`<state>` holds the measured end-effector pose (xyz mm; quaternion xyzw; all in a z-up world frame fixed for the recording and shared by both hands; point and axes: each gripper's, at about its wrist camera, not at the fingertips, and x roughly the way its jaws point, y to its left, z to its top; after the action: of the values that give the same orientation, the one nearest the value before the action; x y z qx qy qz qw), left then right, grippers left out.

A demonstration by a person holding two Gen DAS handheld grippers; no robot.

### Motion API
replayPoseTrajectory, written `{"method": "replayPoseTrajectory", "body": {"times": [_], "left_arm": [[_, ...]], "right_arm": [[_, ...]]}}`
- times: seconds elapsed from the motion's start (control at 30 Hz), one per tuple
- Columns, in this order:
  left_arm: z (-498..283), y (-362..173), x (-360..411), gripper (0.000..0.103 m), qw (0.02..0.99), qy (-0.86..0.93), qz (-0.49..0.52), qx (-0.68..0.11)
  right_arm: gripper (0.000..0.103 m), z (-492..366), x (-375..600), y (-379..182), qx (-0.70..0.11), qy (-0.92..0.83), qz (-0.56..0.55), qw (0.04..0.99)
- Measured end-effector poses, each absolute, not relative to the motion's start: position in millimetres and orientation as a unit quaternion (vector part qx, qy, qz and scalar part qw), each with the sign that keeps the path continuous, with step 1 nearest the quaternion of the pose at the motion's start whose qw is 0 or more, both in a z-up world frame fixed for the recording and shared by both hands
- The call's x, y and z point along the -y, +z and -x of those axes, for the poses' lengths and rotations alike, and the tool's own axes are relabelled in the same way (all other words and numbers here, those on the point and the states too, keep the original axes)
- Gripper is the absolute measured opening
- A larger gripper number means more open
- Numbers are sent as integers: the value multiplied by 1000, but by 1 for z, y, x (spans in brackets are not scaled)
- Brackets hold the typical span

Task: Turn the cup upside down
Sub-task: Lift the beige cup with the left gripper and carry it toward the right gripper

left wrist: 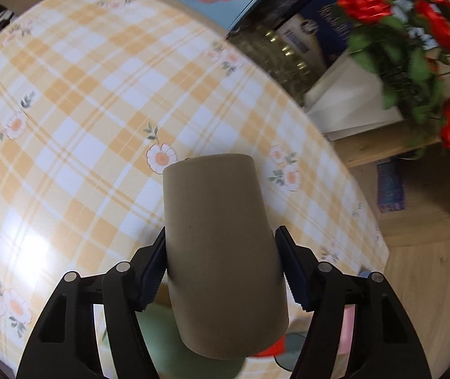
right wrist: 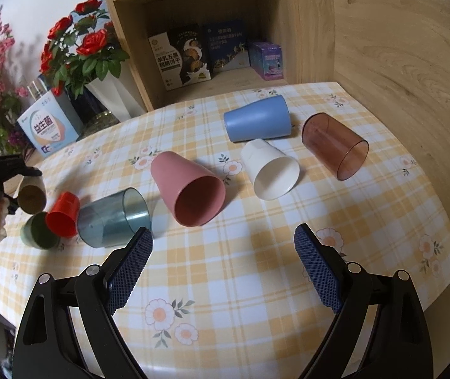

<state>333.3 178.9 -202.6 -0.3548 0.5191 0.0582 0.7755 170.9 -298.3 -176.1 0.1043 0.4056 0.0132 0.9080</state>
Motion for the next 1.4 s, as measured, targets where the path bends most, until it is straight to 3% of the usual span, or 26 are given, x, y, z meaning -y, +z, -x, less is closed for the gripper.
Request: {"method": "replayPoseTrajectory", "body": {"times": [0.27, 0.53, 0.77, 1.4], "left_arm": [[-278, -164, -99, 64, 794, -30, 313, -520], [-205, -212, 17, 64, 739, -132, 335, -570], [-193, -248, 99, 64, 721, -165, 299, -603], [-195, -254, 133, 66, 769, -158, 192, -589]], "right_arm": [[88, -155, 317, -165, -393, -6, -122, 911], [88, -145, 343, -165, -398, -28, -123, 909], [88, -134, 358, -162, -396, -36, -123, 909], [88, -132, 373, -165, -401, -36, -132, 906]]}}
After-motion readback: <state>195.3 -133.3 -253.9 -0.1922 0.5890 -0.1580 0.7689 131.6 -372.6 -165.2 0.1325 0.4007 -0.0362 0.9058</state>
